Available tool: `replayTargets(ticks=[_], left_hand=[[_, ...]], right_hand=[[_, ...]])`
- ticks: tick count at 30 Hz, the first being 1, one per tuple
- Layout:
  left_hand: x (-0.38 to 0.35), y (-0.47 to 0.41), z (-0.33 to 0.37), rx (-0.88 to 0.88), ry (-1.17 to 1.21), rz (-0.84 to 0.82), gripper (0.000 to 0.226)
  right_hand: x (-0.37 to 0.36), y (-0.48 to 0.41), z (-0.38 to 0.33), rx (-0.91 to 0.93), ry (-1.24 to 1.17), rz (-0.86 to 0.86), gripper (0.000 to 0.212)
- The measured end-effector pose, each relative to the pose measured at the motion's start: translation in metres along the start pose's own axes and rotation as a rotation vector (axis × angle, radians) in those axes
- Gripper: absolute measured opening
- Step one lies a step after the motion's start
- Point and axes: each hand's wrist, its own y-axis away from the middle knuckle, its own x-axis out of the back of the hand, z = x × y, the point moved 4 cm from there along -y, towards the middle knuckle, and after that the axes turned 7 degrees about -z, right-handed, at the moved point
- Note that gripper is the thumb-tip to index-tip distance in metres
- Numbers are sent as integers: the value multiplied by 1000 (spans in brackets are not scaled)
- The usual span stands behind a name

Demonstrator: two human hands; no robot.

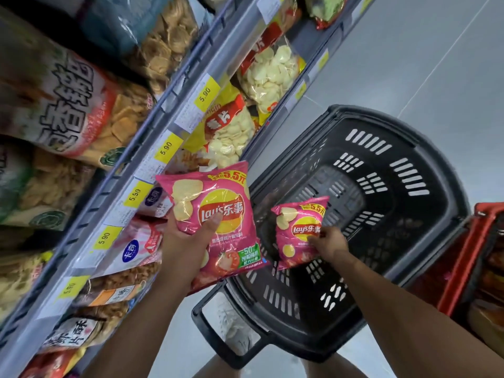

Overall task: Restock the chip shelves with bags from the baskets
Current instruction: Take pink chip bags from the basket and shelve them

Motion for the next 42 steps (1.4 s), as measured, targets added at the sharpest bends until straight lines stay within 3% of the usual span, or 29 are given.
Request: replayTargets(ticks=[3, 6, 12, 16, 21, 24, 27, 32, 35, 39, 42], left_hand=[[-3, 17, 14, 12, -48, 7, 110], [-7, 43, 44, 1, -77, -29, 102], [-9, 118, 113, -22, -144, -120, 129], [-3, 185, 180, -76, -127, -177, 120], [10, 275, 268, -234, -123, -232, 123], [15, 317, 301, -317, -111, -271, 130], [24, 359, 329, -390, -40, -296, 120], [45, 419, 344, -489, 37, -331, 78], [65, 454, 331, -510, 58, -377, 59], [106, 493, 304, -543, 101, -365, 98], [139, 510, 281, -598, 108, -331, 103]], right_hand=[[25, 42, -12, 35, -81, 44, 25], [59, 89, -25, 99, -164, 78, 6], [144, 229, -80, 254, -295, 59, 14], [208, 332, -107, 332, -319, 110, 23], [257, 453, -137, 446, -442, 113, 3], [270, 512, -150, 538, -544, 30, 29], [276, 565, -159, 660, -561, 65, 11], [269, 633, -155, 728, -556, 55, 64], [251, 672, -147, 707, -540, -9, 77], [216, 720, -131, 702, -534, -121, 84], [190, 754, -121, 726, -489, -171, 90]])
